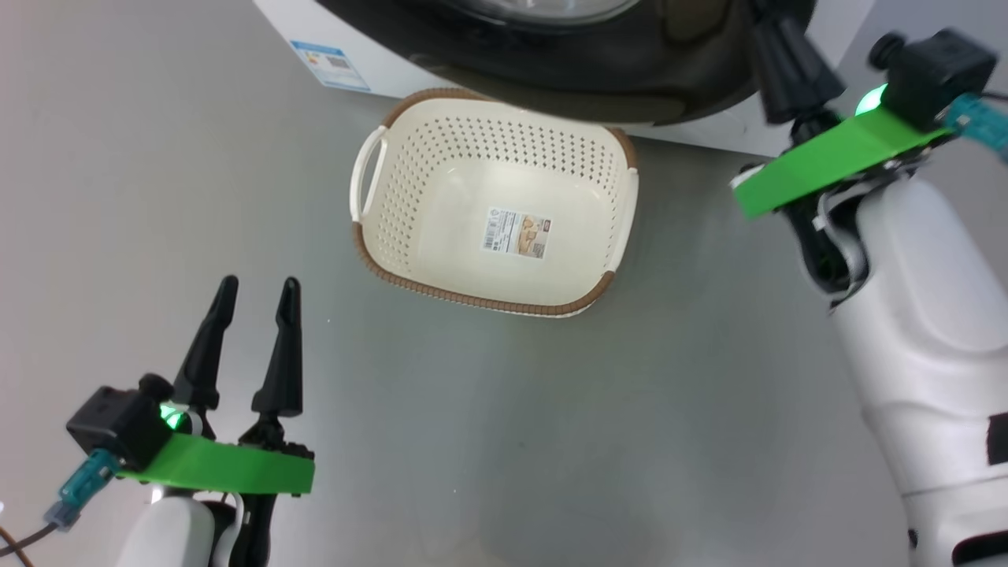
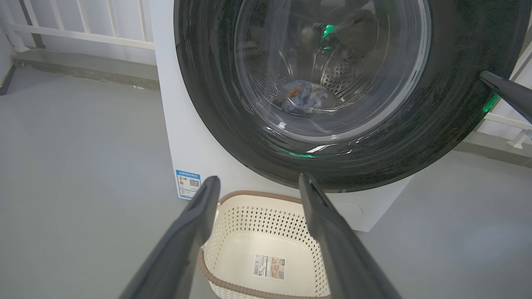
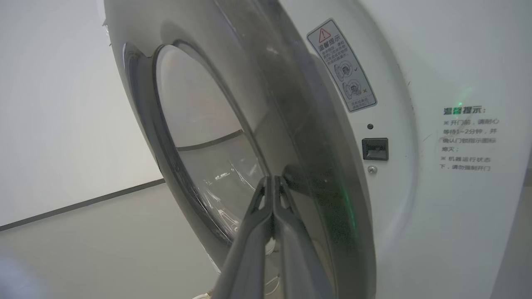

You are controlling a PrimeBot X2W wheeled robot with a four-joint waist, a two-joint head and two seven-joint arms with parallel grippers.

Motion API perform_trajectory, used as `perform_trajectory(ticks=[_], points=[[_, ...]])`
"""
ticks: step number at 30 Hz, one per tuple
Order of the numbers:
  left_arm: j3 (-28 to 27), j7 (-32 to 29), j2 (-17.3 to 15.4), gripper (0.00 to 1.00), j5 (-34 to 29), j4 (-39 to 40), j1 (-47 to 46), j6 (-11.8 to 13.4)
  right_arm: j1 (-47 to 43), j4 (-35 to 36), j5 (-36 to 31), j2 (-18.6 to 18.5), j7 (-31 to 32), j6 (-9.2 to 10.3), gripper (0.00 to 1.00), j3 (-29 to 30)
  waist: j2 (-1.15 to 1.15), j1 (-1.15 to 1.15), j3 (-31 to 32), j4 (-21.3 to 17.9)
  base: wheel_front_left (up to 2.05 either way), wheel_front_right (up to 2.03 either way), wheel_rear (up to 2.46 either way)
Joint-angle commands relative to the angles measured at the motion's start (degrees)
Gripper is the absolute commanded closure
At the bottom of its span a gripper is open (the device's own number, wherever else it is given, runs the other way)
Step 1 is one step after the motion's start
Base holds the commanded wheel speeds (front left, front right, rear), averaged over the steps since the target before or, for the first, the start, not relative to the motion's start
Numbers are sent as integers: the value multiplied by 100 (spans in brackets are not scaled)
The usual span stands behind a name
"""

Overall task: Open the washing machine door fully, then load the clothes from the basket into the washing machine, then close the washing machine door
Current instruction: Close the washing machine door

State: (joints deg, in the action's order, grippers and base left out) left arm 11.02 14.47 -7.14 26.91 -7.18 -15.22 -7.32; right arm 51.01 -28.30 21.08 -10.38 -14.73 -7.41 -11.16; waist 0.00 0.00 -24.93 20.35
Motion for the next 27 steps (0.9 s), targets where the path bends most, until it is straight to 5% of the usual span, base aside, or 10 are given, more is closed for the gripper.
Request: perform_trajectory(ticks=[1,27], points=[[-191,52,-141,0,35,176,-164,-17,188,119,-89,74,-27,-8,100,54,0,0,-94,83,0,0,0],[-70,52,24,0,144,346,-517,-17,1578,-223,-649,115,-27,-8,100,1128,0,0,-732,439,0,0,0]])
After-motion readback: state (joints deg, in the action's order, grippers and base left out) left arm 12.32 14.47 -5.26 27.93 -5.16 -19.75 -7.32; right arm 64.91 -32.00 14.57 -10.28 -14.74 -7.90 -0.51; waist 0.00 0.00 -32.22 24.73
